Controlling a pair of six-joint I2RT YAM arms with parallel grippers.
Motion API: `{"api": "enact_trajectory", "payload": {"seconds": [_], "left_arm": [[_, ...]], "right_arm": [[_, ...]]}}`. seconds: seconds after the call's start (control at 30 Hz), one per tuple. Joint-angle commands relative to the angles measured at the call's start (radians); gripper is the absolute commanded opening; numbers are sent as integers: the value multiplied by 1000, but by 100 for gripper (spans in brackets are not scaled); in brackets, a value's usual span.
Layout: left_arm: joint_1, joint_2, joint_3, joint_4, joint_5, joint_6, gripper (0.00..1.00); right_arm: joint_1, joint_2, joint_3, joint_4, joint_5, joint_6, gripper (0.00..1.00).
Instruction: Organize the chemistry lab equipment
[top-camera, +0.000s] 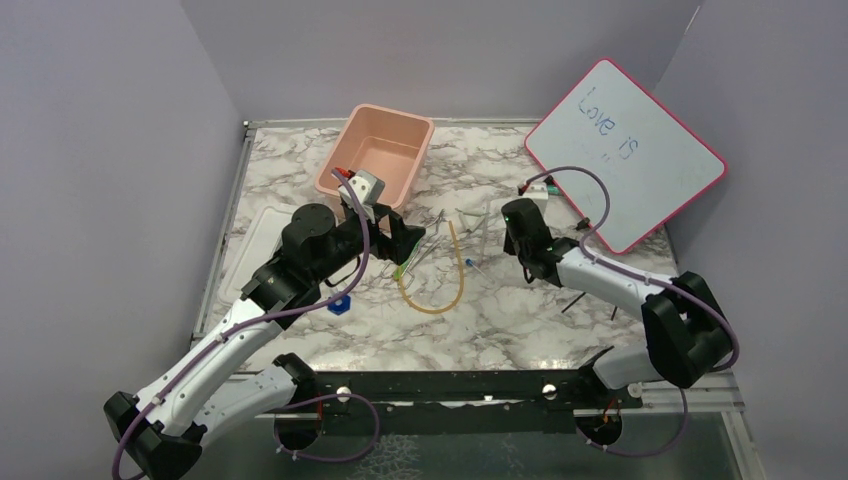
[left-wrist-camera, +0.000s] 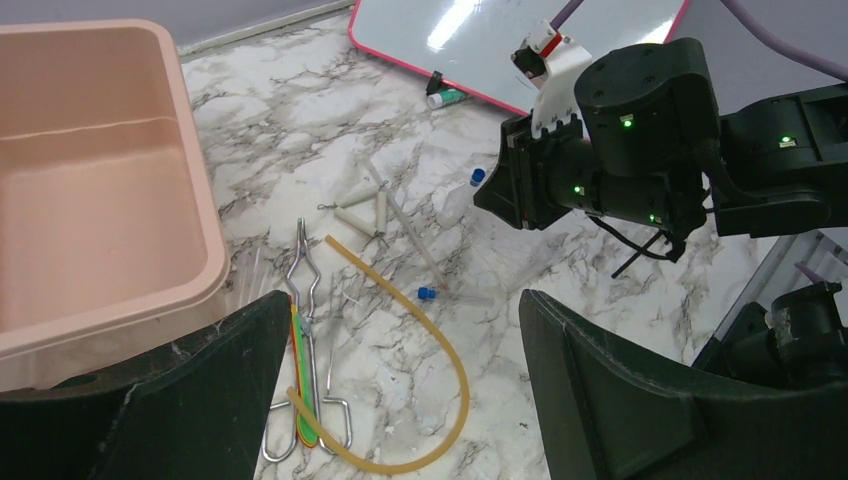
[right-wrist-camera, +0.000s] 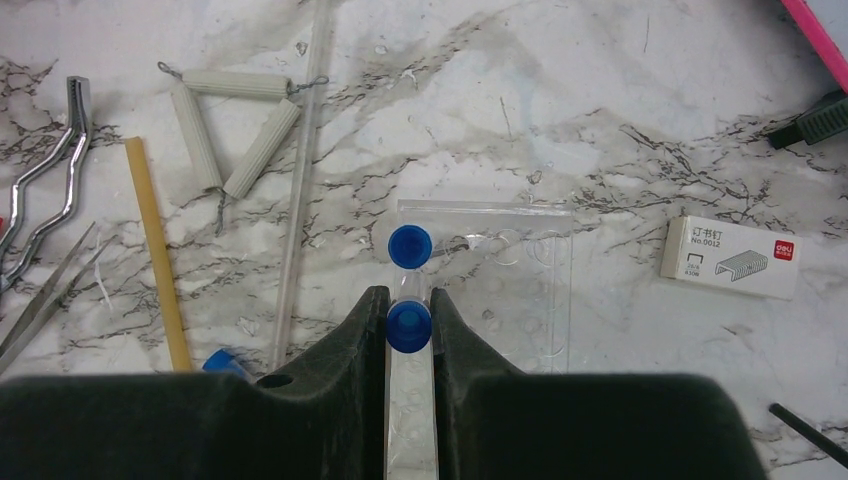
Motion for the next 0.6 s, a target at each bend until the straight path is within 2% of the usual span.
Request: {"api": "enact_trajectory", "payload": {"seconds": [0.0, 0.27, 0.4, 0.57], "left_arm": [[-4, 1, -7, 23, -19, -4, 87], [-4, 1, -6, 15, -40, -8, 87], [-3, 4, -2, 9, -40, -9, 87], [-4, 4, 3, -2, -55, -7, 87]], "right_arm": [[-7, 44, 42, -31, -7, 18, 17], [-13, 92, 86, -71, -13, 28, 20], [-15, 108, 103, -97, -38, 35, 28], [-16, 120, 143, -189, -36, 76, 42]]}}
